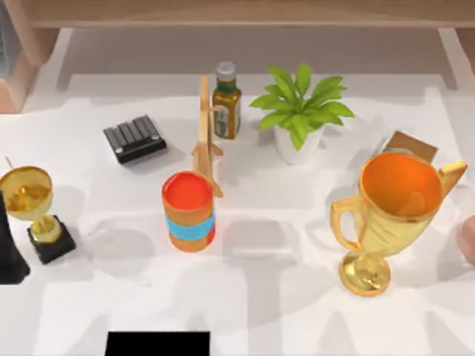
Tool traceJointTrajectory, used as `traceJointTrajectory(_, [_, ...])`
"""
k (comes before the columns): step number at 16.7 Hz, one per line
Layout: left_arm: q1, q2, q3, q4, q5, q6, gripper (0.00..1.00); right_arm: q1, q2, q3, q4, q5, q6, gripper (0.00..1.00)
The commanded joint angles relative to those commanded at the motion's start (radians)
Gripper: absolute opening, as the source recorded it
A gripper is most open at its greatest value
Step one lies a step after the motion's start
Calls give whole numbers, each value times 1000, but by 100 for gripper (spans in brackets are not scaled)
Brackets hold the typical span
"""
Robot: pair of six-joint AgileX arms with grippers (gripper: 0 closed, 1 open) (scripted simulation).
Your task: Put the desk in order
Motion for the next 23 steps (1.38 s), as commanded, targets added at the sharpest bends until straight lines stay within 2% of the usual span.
traceJointTrajectory(5, [0, 0, 0, 0, 0, 0, 100, -21, 60, 58, -53, -2, -1, 100])
traceJointTrajectory(9, [0, 0, 0, 0, 0, 0, 100, -86, 281, 279, -223, -4, -8, 100])
traceJointTrajectory(14, [0, 0, 0, 0, 0, 0, 100, -193, 743, 747, -509, 3, -25, 100])
traceJointTrajectory(23, [0, 0, 0, 0, 0, 0, 100, -339, 1826, 1741, -1052, 18, -84, 100])
